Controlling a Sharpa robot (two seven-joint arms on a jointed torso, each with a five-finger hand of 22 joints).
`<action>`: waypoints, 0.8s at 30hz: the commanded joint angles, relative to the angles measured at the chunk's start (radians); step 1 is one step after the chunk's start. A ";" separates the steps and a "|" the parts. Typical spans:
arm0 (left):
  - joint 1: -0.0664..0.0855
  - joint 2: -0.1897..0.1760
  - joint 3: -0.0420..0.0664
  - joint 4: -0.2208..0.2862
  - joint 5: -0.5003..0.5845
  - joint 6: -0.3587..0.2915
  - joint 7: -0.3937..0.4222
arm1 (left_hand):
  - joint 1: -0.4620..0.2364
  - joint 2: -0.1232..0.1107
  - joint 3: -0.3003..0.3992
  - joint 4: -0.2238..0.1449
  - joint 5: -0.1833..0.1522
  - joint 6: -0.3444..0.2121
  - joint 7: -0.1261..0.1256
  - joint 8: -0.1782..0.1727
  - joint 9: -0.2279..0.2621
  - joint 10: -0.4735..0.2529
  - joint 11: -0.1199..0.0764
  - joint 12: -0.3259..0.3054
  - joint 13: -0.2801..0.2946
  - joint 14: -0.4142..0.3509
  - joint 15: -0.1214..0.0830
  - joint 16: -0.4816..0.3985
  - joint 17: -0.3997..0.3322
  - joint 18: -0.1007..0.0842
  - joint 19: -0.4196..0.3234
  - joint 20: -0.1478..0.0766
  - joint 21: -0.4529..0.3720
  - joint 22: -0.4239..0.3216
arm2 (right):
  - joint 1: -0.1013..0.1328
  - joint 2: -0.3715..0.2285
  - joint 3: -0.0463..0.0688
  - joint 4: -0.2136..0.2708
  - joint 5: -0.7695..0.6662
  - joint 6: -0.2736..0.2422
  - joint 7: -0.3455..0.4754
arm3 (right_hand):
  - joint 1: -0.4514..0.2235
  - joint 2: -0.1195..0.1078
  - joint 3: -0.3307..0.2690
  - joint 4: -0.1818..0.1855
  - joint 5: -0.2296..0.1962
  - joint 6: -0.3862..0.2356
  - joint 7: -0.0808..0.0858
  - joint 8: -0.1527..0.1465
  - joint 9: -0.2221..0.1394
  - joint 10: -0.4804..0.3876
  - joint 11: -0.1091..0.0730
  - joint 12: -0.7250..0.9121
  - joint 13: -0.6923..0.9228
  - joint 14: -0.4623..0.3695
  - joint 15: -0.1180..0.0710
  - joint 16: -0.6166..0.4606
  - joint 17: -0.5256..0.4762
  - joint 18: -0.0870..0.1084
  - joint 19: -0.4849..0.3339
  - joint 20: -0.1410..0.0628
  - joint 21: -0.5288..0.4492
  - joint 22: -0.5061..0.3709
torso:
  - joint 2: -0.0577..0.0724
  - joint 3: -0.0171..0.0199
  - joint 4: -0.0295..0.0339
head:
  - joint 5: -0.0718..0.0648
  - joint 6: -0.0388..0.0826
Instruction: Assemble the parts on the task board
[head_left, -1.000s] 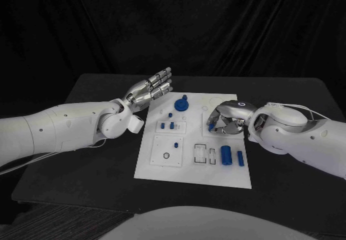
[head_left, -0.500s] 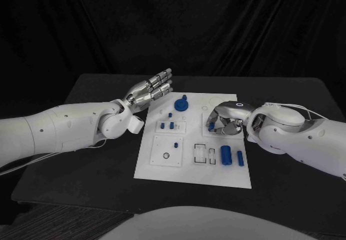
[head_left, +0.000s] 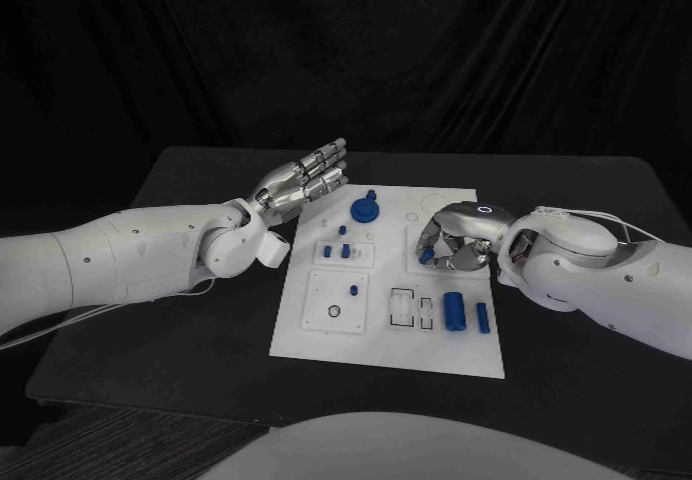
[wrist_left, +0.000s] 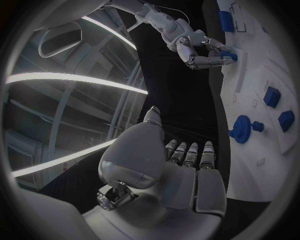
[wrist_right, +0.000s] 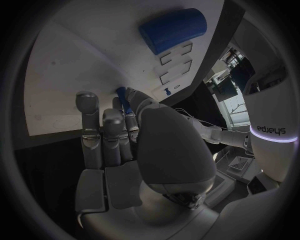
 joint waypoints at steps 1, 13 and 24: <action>-0.002 0.000 0.001 0.003 0.006 0.011 0.105 | 0.008 0.001 0.003 -0.004 0.003 0.001 0.003 -0.001 0.001 0.000 0.003 -0.003 -0.001 0.000 0.009 -0.004 -0.001 0.001 0.001 0.004 -0.001 0.001 | 0.001 -0.007 0.000 0.017 -0.009 -0.056 0.016 | 0.014 0.007 0.002 -0.012 -0.007 0.012 -0.003 0.008 0.009 0.035 -0.021 0.007 0.008 0.000 -0.010 0.006 0.003 0.005 0.001 -0.012 0.009 0.074 | 0.000 -0.0001 -0.0003 | 0.005 0.000; -0.002 -0.003 0.001 0.006 0.006 0.009 0.097 | 0.009 0.002 0.004 -0.003 0.004 0.002 0.003 0.000 0.001 0.000 0.004 -0.003 -0.001 0.000 0.014 -0.004 -0.001 0.003 0.001 0.010 0.000 0.002 | 0.078 -0.044 0.000 0.108 -0.021 -0.068 0.013 | 0.009 0.007 0.002 -0.014 -0.015 0.022 -0.006 0.013 0.019 0.046 -0.025 0.009 0.009 0.003 -0.013 0.009 0.008 0.003 0.004 -0.015 0.024 0.077 | -0.001 -0.0006 -0.0003 | 0.018 0.000; -0.003 0.003 0.001 0.001 0.006 -0.005 0.100 | 0.007 0.002 0.003 0.001 0.000 0.003 0.001 0.000 0.002 0.000 0.011 -0.003 -0.001 0.000 0.016 -0.004 -0.001 0.005 0.000 0.014 -0.002 -0.002 | 0.102 -0.021 0.000 0.214 -0.022 0.038 0.016 | 0.005 0.010 0.006 -0.013 -0.026 0.008 -0.004 0.004 0.021 0.039 -0.023 0.000 0.006 0.003 -0.012 0.005 0.004 0.001 0.004 -0.015 0.030 0.077 | 0.000 -0.0010 0.0000 | 0.014 0.000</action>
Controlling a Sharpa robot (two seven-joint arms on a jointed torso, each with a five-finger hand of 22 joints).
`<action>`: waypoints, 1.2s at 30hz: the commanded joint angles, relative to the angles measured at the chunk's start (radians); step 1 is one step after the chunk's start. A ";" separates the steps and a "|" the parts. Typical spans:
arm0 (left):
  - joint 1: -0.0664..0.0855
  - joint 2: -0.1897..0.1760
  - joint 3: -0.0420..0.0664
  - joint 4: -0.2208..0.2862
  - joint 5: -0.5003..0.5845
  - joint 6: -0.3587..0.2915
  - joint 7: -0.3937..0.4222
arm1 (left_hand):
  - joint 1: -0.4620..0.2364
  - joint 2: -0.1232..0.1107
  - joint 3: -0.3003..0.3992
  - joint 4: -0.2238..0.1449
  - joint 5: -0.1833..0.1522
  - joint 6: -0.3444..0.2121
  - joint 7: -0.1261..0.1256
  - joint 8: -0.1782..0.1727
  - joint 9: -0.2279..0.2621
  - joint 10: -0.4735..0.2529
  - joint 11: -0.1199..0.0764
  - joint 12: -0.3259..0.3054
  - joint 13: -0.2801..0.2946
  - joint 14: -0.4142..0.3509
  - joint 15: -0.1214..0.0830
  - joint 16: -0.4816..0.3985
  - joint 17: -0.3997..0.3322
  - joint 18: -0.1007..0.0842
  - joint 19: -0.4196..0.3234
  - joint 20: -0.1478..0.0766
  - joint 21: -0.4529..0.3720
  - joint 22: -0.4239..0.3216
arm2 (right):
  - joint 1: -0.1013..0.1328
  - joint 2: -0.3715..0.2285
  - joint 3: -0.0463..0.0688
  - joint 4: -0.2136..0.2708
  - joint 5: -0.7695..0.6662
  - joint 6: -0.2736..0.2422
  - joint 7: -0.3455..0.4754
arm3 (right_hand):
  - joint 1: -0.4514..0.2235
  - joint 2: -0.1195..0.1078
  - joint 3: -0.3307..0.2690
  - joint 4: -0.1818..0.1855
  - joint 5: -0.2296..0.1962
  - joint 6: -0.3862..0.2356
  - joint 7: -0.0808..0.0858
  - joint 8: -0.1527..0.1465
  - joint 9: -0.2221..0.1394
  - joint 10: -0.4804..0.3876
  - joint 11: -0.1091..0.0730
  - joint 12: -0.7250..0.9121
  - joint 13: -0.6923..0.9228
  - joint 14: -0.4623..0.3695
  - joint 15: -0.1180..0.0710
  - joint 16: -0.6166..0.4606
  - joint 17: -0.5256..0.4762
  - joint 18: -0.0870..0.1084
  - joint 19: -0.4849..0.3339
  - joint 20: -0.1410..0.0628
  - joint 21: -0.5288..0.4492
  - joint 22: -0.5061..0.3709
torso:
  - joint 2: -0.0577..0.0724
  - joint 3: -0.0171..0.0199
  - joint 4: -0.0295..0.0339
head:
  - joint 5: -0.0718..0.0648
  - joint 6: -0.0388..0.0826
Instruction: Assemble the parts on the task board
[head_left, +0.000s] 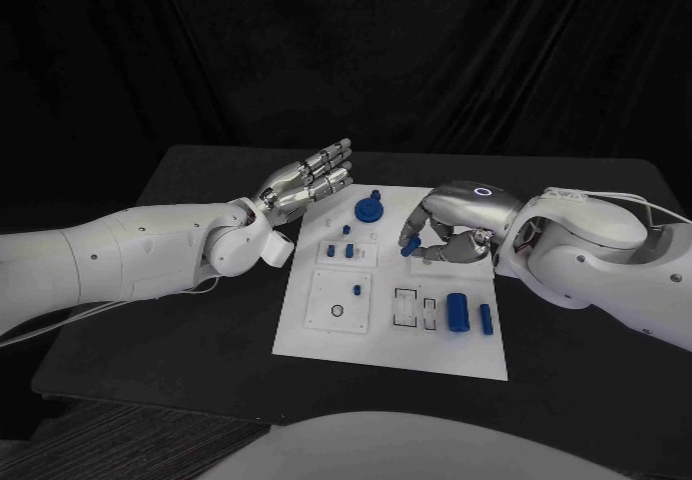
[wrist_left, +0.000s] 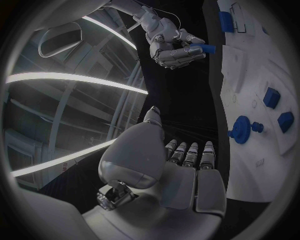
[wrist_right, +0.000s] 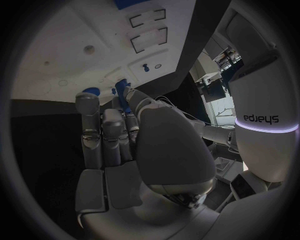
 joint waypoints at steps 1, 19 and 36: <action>-0.001 0.003 0.001 0.000 0.006 -0.008 0.102 | 0.005 0.001 0.001 0.003 -0.003 0.003 0.004 0.000 0.001 0.000 0.011 -0.003 -0.001 0.003 0.003 -0.004 -0.001 0.005 -0.001 0.003 -0.003 -0.004 | 0.002 0.025 0.001 0.014 -0.009 0.059 0.004 | -0.004 0.009 0.004 -0.005 -0.007 -0.006 0.004 -0.004 0.001 0.032 -0.030 -0.007 0.002 0.003 -0.005 0.002 0.001 0.001 0.001 -0.005 0.006 0.077 | 0.000 -0.0005 -0.0004 | 0.000 0.000; -0.002 0.000 0.001 -0.002 0.006 -0.058 0.144 | -0.116 0.015 -0.049 0.010 -0.184 -0.024 0.090 -0.006 -0.004 0.000 0.009 -0.003 -0.001 0.003 -0.031 -0.004 -0.001 0.005 -0.002 -0.030 -0.003 -0.008 | -0.049 0.232 0.001 -0.072 -0.104 0.094 0.007 | -0.008 0.002 0.007 -0.008 -0.014 -0.018 0.007 -0.015 0.001 0.028 -0.027 -0.016 -0.001 0.008 -0.003 0.006 0.006 0.000 0.003 -0.004 0.015 0.078 | 0.001 0.0010 0.0013 | 0.002 0.000; -0.002 0.013 0.001 -0.010 0.006 -0.055 0.151 | -0.124 0.025 -0.047 0.008 -0.181 -0.024 0.092 -0.006 -0.004 0.000 0.013 -0.003 -0.001 0.003 -0.030 -0.004 -0.001 0.007 -0.002 -0.028 -0.003 -0.008 | -0.097 0.289 0.001 -0.117 -0.188 0.106 -0.006 | -0.009 0.000 0.007 -0.009 -0.019 -0.021 0.007 -0.018 0.001 0.029 -0.027 -0.017 -0.001 0.012 -0.003 0.013 0.015 -0.003 0.006 -0.003 0.030 0.081 | 0.000 -0.0012 0.0056 | 0.006 0.000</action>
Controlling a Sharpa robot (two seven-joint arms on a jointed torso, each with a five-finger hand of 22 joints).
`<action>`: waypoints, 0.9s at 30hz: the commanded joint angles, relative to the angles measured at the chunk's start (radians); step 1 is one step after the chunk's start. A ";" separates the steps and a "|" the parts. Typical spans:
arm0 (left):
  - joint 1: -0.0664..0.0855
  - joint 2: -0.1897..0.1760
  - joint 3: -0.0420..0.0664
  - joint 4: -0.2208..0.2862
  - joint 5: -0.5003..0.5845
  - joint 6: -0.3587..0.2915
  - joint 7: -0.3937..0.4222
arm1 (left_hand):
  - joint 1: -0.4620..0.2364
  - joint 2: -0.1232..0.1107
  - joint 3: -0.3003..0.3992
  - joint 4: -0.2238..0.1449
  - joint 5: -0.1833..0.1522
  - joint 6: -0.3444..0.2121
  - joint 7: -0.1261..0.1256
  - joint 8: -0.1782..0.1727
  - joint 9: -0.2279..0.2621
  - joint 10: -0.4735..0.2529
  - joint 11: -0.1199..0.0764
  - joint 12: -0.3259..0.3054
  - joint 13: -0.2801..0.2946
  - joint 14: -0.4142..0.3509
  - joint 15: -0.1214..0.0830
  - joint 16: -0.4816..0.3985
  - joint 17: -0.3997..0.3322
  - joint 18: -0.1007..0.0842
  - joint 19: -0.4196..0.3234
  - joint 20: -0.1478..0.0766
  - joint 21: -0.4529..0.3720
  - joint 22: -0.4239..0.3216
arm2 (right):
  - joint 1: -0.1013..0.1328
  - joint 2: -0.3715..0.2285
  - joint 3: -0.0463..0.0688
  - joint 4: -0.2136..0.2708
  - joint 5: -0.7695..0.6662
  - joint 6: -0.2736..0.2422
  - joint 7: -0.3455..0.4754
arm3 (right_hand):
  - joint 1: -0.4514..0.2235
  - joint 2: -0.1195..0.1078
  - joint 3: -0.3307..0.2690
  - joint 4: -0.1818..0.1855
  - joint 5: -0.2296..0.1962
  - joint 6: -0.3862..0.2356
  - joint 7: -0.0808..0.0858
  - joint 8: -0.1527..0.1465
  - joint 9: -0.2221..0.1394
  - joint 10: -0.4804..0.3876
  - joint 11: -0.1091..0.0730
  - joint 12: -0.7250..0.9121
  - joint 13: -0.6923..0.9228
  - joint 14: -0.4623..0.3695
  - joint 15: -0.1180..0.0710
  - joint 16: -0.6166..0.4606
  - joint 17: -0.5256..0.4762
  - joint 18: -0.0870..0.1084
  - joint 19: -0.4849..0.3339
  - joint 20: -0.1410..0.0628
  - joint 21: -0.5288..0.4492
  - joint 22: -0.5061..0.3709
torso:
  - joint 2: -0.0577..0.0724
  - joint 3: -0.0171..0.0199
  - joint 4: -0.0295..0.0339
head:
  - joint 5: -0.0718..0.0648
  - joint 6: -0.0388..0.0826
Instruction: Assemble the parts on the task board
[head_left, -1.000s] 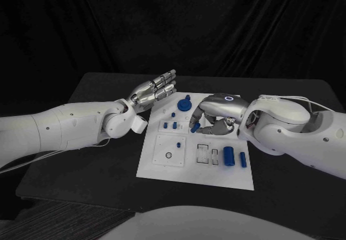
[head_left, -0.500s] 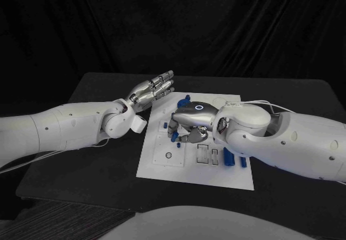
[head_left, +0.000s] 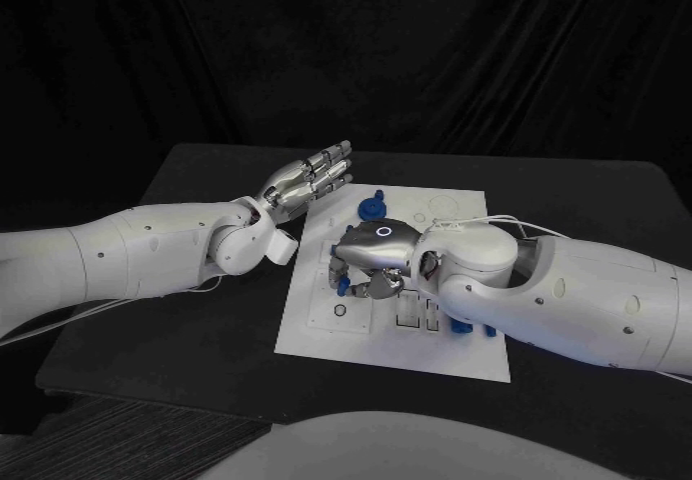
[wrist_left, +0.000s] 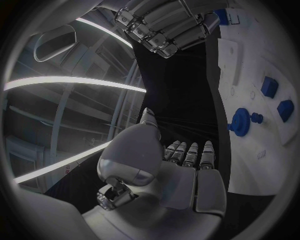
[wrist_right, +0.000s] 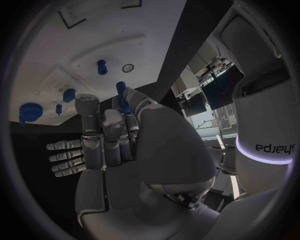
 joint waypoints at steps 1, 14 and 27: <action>-0.001 0.003 0.001 -0.001 0.006 -0.001 0.151 | 0.000 -0.001 -0.002 -0.001 0.003 -0.005 -0.065 -0.006 -0.002 0.000 -0.021 -0.003 -0.001 0.000 0.000 -0.004 -0.001 0.006 0.000 0.000 -0.003 -0.001 | -0.004 0.003 0.001 -0.002 -0.048 0.016 -0.013 | -0.006 -0.002 0.002 -0.001 -0.003 -0.009 0.001 -0.007 0.002 0.029 -0.026 0.000 0.000 0.008 0.001 0.006 0.001 -0.003 0.006 -0.003 0.004 0.081 | -0.001 0.0001 -0.0003 | -0.002 0.000; -0.001 0.010 0.001 -0.006 0.006 0.012 0.148 | 0.003 0.001 -0.001 -0.001 0.013 -0.011 -0.154 -0.008 -0.003 0.000 -0.011 -0.003 -0.001 0.000 0.006 -0.004 -0.001 0.002 0.000 0.002 -0.003 -0.001 | -0.032 0.016 0.001 -0.014 -0.055 0.019 -0.017 | -0.005 -0.002 0.004 -0.002 -0.004 -0.011 0.001 -0.008 0.002 0.029 -0.026 -0.001 0.000 0.007 0.001 0.003 -0.003 -0.003 0.006 -0.003 0.004 0.081 | 0.000 -0.0001 -0.0007 | -0.002 0.000; -0.001 0.008 0.001 -0.005 0.006 0.019 0.146 | 0.007 0.000 0.000 -0.002 0.023 -0.010 -0.177 -0.007 -0.003 0.000 -0.017 -0.003 -0.001 0.000 0.006 -0.004 -0.001 0.003 0.000 0.004 -0.003 -0.001 | -0.050 0.025 0.001 -0.024 -0.055 0.015 -0.019 | -0.007 -0.003 0.004 -0.003 -0.010 -0.012 0.002 -0.010 0.002 0.030 -0.025 -0.002 0.000 0.003 0.002 -0.005 -0.012 -0.001 0.002 -0.003 -0.009 0.078 | 0.000 0.0000 -0.0020 | 0.004 0.000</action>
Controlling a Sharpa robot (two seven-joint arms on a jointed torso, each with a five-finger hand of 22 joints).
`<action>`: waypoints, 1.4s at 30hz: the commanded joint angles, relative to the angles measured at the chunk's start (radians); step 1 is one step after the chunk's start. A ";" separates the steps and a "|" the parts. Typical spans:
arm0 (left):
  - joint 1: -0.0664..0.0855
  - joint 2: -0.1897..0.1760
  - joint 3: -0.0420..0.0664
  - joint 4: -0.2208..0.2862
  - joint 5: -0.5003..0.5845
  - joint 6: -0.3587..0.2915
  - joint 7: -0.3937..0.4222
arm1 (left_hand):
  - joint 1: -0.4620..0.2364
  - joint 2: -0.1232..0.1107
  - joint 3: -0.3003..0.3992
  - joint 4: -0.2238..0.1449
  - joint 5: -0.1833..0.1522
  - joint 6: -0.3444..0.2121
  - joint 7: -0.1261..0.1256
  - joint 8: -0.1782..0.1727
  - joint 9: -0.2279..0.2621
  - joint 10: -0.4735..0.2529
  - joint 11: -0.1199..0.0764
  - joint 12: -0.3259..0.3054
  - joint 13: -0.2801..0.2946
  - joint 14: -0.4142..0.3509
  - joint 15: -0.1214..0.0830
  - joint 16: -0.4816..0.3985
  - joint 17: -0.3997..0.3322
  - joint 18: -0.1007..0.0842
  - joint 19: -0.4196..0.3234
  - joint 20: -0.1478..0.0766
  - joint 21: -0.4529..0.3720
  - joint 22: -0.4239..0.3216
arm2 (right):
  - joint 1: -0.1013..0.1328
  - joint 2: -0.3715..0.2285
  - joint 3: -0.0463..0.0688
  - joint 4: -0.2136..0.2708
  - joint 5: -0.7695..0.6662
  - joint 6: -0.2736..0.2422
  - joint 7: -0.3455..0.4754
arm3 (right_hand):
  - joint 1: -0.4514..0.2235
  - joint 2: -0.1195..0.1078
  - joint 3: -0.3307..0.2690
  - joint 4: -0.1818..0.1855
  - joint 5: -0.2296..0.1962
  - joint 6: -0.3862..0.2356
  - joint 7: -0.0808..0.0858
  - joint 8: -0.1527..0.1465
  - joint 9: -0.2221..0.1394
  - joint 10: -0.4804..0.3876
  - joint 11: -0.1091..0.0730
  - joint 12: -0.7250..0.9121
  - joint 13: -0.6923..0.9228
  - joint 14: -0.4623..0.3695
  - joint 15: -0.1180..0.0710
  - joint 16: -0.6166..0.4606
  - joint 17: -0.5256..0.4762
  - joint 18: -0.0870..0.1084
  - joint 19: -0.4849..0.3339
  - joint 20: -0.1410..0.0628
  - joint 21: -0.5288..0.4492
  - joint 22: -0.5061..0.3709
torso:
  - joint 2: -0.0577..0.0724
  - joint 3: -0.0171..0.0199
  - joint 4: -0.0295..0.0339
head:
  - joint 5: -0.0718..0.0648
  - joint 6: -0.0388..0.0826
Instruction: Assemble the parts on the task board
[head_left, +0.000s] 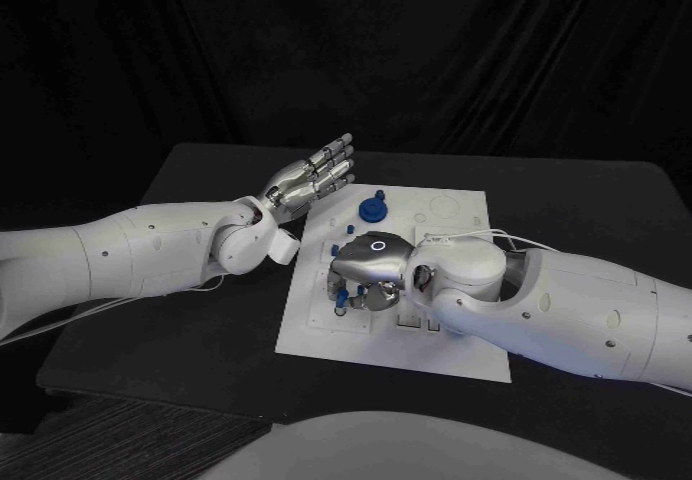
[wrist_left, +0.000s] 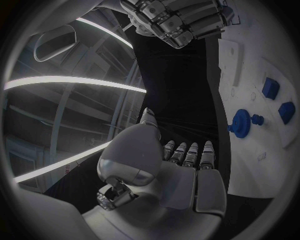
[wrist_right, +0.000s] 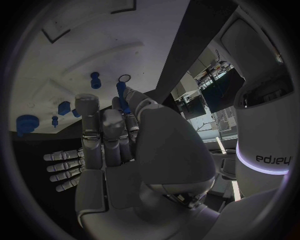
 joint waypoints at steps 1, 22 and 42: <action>-0.001 0.000 0.001 0.002 0.005 0.014 0.145 | 0.007 0.000 0.000 -0.002 0.010 0.000 -0.011 -0.004 -0.001 0.002 -0.004 -0.003 -0.001 0.000 0.007 -0.004 -0.001 0.003 0.000 0.004 -0.003 -0.001 | -0.006 0.005 0.001 -0.003 -0.010 0.004 -0.017 | -0.007 -0.002 0.004 -0.003 -0.007 -0.008 -0.001 -0.005 0.002 0.026 -0.022 0.006 0.001 0.003 0.002 -0.005 -0.001 -0.001 0.001 -0.003 -0.006 0.078 | 0.000 -0.0003 -0.0005 | 0.001 0.000; -0.001 0.001 0.001 0.000 0.005 0.033 0.133 | 0.024 -0.002 0.006 -0.003 0.030 0.007 0.038 -0.002 0.001 0.002 -0.009 -0.003 -0.001 0.000 0.010 -0.004 -0.001 0.007 0.001 0.011 -0.003 -0.001 | -0.020 0.010 0.001 -0.012 -0.010 0.041 -0.016 | -0.008 -0.007 0.007 -0.008 -0.011 -0.017 0.001 -0.015 0.001 0.033 -0.021 0.007 0.004 -0.011 0.003 -0.020 -0.016 0.002 -0.012 -0.001 -0.030 0.073 | 0.000 -0.0001 -0.0020 | 0.000 0.000; -0.001 0.008 0.001 -0.004 0.005 0.053 0.126 | 0.040 0.002 0.015 -0.005 0.044 0.015 0.066 -0.001 0.002 0.002 -0.023 -0.003 -0.001 0.000 0.021 -0.004 -0.001 0.009 0.002 0.024 -0.002 0.000 | -0.027 0.012 0.001 -0.024 -0.010 0.059 -0.020 | -0.019 -0.017 0.014 -0.015 -0.011 -0.059 0.015 -0.052 -0.006 -0.011 -0.005 -0.007 0.009 -0.055 0.017 -0.061 -0.058 0.009 -0.054 0.009 -0.095 0.062 | 0.000 0.0006 0.0009 | -0.004 0.000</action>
